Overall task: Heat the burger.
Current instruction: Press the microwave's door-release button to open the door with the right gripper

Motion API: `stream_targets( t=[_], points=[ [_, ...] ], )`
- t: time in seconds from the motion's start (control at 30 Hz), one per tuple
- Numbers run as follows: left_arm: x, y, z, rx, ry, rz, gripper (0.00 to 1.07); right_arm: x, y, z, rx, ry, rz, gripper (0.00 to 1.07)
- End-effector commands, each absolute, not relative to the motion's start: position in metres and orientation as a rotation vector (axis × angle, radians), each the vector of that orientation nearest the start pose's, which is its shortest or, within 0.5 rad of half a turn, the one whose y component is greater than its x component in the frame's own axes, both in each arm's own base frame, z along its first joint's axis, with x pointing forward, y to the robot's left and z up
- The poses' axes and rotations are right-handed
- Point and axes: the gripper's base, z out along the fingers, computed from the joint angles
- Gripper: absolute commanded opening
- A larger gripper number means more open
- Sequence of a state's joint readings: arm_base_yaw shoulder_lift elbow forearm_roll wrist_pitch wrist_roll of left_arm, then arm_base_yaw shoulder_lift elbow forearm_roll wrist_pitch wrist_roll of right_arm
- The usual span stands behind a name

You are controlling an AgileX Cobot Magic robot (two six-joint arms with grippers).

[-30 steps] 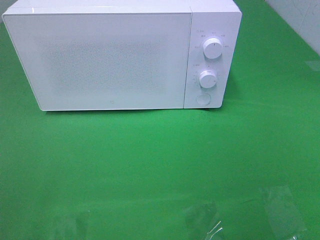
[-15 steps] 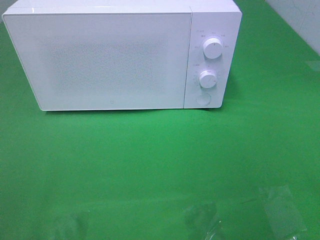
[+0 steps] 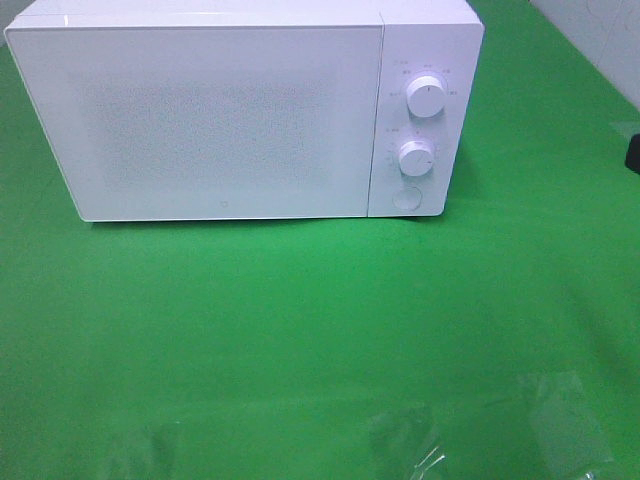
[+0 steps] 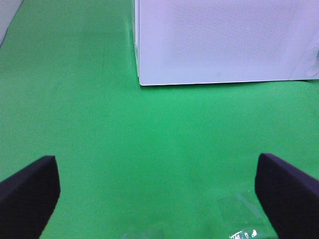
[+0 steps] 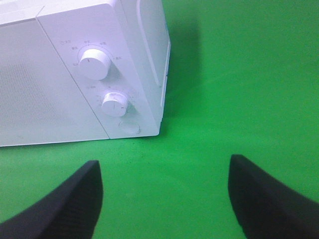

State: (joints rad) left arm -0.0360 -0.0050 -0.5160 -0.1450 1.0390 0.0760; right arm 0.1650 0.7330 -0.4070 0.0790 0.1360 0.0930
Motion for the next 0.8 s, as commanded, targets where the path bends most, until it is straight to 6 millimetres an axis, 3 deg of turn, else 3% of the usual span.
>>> stream_targets(
  t=[0.03,0.23,0.43,0.8],
  points=[
    [-0.008,-0.011,0.284,0.113,1.981,-0.146,1.00,0.156,0.026,0.268,-0.006,1.925,0.217,0.67],
    [-0.008,-0.011,0.284,0.113,1.981,-0.146,1.00,0.188,0.030,0.253,0.000,1.911,0.204,0.67],
    [-0.008,-0.011,0.284,0.113,1.981,-0.146,1.00,0.204,0.031,0.234,0.010,1.871,0.196,0.67],
    [-0.008,-0.011,0.284,0.113,1.981,-0.146,1.00,0.214,0.030,0.198,0.034,1.809,0.173,0.67]
  ],
)
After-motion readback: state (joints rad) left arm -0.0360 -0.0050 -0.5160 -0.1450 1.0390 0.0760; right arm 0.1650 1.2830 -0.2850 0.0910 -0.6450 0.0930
